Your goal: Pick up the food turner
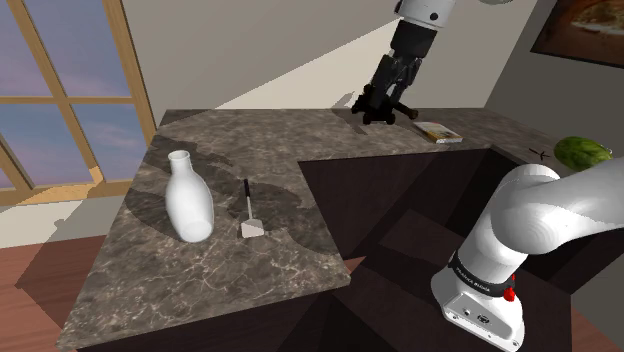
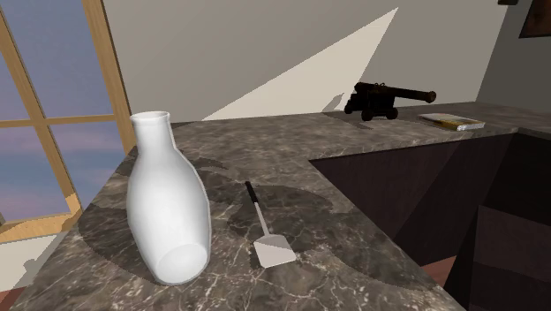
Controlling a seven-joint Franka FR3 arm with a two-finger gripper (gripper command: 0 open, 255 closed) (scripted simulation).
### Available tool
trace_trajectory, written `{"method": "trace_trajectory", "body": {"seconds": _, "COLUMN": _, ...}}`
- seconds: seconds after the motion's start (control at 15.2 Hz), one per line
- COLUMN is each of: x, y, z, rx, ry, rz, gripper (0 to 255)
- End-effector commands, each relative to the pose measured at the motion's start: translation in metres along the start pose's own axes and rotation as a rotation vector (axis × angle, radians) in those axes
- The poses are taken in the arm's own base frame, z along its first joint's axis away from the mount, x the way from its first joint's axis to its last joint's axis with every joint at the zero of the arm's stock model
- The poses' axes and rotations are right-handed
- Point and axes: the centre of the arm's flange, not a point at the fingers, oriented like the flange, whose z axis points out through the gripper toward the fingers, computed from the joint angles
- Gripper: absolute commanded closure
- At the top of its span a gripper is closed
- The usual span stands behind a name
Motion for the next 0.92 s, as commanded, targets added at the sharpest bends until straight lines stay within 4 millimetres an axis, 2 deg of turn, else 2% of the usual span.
{"method": "trace_trajectory", "body": {"seconds": 0.0, "x": 0.0, "y": 0.0, "z": 0.0, "rx": 0.0, "ry": 0.0, "rz": 0.0, "gripper": 0}}
{"method": "trace_trajectory", "body": {"seconds": 0.86, "x": 0.08, "y": -0.083, "z": 0.133, "rx": -0.041, "ry": -0.02, "rz": 0.189, "gripper": 0}}
